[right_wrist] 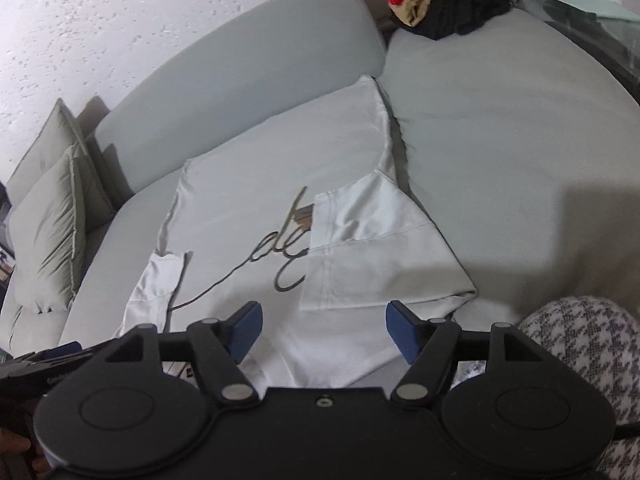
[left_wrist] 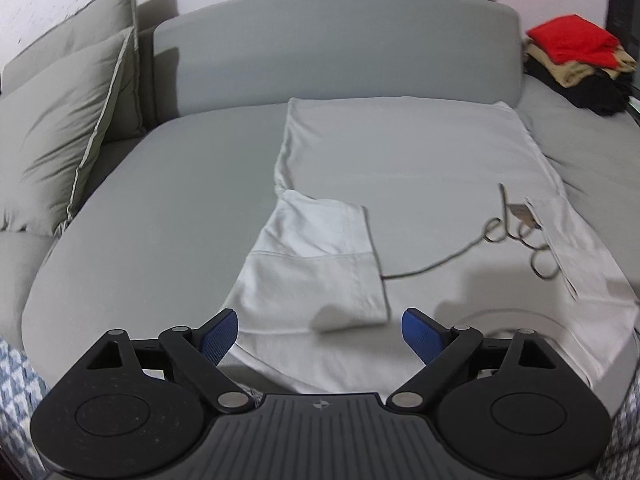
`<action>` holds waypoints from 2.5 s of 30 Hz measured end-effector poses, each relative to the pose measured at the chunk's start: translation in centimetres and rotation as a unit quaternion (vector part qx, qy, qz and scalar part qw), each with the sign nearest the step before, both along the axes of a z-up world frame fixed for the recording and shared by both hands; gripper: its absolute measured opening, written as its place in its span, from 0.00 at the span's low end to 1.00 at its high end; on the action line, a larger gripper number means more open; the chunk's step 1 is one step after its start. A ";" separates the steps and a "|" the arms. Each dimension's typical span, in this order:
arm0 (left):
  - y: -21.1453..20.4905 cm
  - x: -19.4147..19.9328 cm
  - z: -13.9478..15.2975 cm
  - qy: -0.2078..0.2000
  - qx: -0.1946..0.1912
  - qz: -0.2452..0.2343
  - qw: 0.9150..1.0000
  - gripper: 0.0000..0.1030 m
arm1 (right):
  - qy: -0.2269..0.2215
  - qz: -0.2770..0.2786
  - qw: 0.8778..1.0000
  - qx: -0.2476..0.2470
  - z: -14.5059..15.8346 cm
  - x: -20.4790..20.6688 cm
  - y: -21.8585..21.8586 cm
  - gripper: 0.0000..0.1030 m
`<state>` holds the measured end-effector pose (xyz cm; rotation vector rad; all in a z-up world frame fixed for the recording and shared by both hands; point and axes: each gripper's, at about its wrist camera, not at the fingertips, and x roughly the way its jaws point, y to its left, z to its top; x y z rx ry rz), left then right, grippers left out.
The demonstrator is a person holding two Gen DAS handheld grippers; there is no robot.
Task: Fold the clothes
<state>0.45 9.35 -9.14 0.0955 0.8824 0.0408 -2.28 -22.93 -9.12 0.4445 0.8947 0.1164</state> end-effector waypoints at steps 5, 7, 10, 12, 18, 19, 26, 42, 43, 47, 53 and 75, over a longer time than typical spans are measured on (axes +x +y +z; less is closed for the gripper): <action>0.8 1.9 -0.9 -0.048 0.037 -0.019 0.998 0.89 | -0.032 0.008 0.999 0.009 -0.9 0.9 -0.4 0.65; 1.2 2.4 -1.9 -0.074 0.053 -0.033 0.995 0.89 | -0.073 0.030 0.997 -0.013 -1.6 1.5 -1.0 0.64; 2.3 3.5 -3.7 -0.048 0.046 -0.021 0.998 0.86 | -0.117 0.037 0.985 -0.121 -3.0 2.4 -0.9 0.53; 3.2 3.8 -3.9 -0.033 0.019 -0.003 0.999 0.86 | -0.099 0.020 0.989 -0.107 -3.8 3.1 -1.6 0.30; 4.2 4.0 -4.1 -0.018 -0.013 0.016 1.000 0.90 | -0.099 0.001 0.992 -0.074 -4.0 3.2 -2.7 0.35; 4.1 4.1 -4.1 -0.014 -0.011 0.017 1.000 0.90 | -0.094 0.001 0.993 -0.074 -4.1 3.3 -2.7 0.36; 3.8 3.9 -4.2 -0.015 -0.004 0.014 1.000 0.91 | -0.095 0.004 0.993 -0.077 -4.1 3.1 -2.7 0.50; 4.0 3.9 -4.1 -0.020 -0.015 0.019 1.000 0.92 | -0.103 -0.004 0.992 -0.070 -4.0 2.9 -3.1 0.59; 4.0 3.9 -4.1 -0.020 -0.015 0.019 1.000 0.92 | -0.103 -0.004 0.992 -0.069 -4.0 2.9 -3.1 0.60; 4.1 3.9 -4.0 -0.026 -0.020 0.020 0.999 0.90 | -0.105 -0.003 0.992 -0.068 -4.0 2.9 -3.1 0.60; 4.7 3.9 -3.8 -0.036 -0.046 0.025 0.998 0.76 | -0.103 0.010 0.992 -0.067 -4.1 2.9 -2.9 0.34; 4.8 3.9 -3.7 -0.024 -0.045 0.033 0.998 0.89 | -0.105 -0.004 0.992 -0.069 -4.0 2.7 -3.0 0.56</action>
